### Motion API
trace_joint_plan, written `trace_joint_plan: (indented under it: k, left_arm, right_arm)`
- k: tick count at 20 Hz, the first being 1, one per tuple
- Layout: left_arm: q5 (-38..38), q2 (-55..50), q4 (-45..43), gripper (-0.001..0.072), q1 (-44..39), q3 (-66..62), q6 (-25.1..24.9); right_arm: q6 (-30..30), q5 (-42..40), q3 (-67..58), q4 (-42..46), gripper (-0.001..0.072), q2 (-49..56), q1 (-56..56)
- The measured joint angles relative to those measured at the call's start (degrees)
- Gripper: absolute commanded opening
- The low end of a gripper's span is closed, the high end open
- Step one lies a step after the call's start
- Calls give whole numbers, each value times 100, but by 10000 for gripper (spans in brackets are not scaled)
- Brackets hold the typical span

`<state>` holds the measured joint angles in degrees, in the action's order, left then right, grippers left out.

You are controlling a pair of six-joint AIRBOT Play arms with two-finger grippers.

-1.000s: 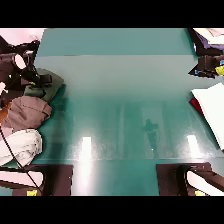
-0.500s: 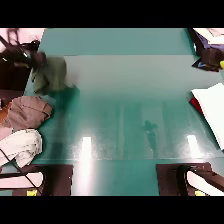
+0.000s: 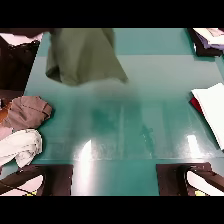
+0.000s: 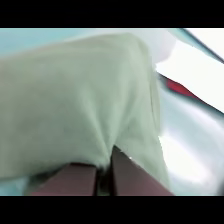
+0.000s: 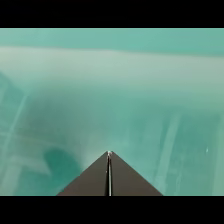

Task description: Fold the shirts.

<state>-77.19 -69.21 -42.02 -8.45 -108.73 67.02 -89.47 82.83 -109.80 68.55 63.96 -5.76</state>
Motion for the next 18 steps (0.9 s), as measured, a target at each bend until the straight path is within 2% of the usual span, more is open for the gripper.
trace_joint_plan:
  k: [6,7,8,9,14,18]
  left_arm:
    - [-149,-332,-931,26,-1292,1104,-118]
    - [-138,-420,-1043,195,-1375,1375,-125]
    - [-85,-507,-1165,534,-1425,1672,-133]
    - [-35,-581,-1303,626,-1440,1943,-125]
    - [-330,-730,-1873,627,-1027,2605,358]
    - [-501,-605,-1735,628,-831,3239,643]
  right_arm:
    - [0,509,-345,-4,16,-37,0]
    - [0,614,-358,-4,16,-46,0]
    - [0,719,-372,-4,16,-55,0]
    - [0,807,-382,-2,16,-59,0]
    - [0,1049,-398,-2,16,-66,0]
    - [0,1102,-398,0,16,-68,0]
